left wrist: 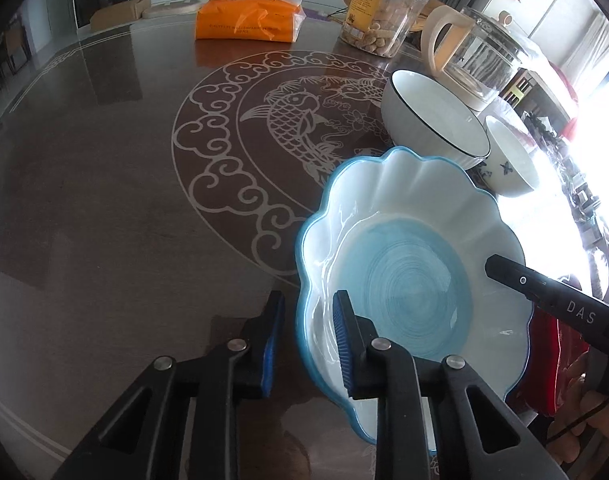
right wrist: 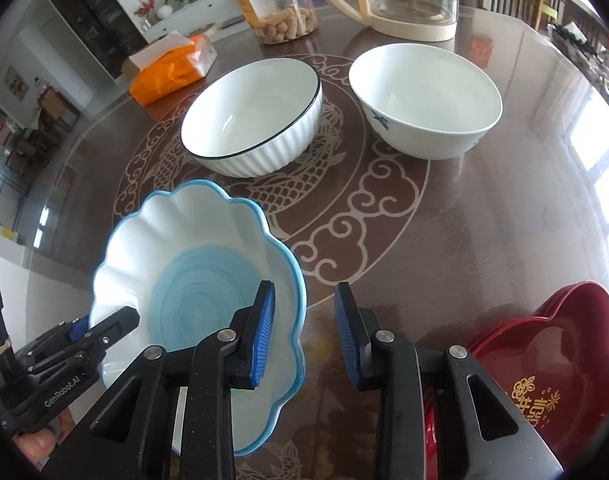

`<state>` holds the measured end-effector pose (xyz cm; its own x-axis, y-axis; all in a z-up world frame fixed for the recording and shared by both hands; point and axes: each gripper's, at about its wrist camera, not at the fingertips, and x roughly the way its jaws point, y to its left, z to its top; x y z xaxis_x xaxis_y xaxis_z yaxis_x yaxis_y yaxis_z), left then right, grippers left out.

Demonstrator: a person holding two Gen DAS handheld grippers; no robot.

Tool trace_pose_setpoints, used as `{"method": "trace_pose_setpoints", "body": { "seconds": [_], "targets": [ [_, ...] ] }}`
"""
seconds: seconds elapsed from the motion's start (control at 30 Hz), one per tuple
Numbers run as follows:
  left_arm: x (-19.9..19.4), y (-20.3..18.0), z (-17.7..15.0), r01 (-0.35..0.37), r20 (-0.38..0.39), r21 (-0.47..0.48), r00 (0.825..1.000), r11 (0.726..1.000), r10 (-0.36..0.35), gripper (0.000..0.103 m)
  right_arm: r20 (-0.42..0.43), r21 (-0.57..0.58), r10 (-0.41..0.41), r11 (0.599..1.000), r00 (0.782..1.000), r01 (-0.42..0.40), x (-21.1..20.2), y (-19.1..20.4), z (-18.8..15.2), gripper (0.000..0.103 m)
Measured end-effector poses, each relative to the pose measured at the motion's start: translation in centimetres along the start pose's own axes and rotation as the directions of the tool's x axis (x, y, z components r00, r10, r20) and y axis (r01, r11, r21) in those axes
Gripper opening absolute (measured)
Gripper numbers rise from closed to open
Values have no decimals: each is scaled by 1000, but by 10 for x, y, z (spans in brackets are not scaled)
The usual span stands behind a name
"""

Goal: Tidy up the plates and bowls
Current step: 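Grasp the scalloped rim of the blue-bottomed bowl with the left gripper, then slide the scalloped bowl beside the red plate stack and open the left gripper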

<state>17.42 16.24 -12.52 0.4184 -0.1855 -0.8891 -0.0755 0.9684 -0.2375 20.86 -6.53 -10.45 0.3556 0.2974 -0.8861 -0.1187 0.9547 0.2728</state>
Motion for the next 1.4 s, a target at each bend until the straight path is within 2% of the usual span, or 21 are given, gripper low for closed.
{"method": "trace_pose_setpoints", "body": {
  "seconds": [0.07, 0.13, 0.17, 0.3, 0.57, 0.73, 1.03, 1.27, 1.4],
  "targets": [
    [1, -2, -1, 5, 6, 10, 1000, 1000, -5, 13, -10, 3, 16, 1000, 1000, -16, 4, 0, -1, 20],
    [0, -3, -1, 4, 14, 9, 1000, 1000, -4, 13, -15, 7, 35, 999, 999, -35, 6, 0, -1, 12],
    [0, -1, -1, 13, 17, 3, 1000, 1000, -13, 13, -12, 9, 35, 999, 999, -35, 5, 1, -2, 11],
    [-9, 1, -6, 34, 35, -16, 999, 999, -34, 13, 4, -19, 13, 1000, 1000, -13, 3, 6, -6, 11],
    [-60, 1, -24, 26, 116, 0, 993, 1000, -26, 13, 63, -29, 80, 996, 995, -79, -35, 19, -14, 11],
    [-77, 3, -48, 6, 132, 3, 991, 1000, -6, 13, 84, -72, 95, 993, 992, -89, -60, 32, -32, 11],
    [-61, 6, -86, -10, 90, -22, 996, 1000, 12, 14, 27, -63, 90, 994, 996, -88, -44, 27, -69, 11],
    [-48, 2, -90, -24, 91, -17, 996, 1000, 25, 14, 10, -50, 75, 996, 997, -74, -28, 18, -80, 11],
    [-42, -2, -90, -34, 102, -10, 994, 999, 35, 14, 27, -55, 66, 996, 997, -65, -26, 15, -78, 12]
  ]
}}
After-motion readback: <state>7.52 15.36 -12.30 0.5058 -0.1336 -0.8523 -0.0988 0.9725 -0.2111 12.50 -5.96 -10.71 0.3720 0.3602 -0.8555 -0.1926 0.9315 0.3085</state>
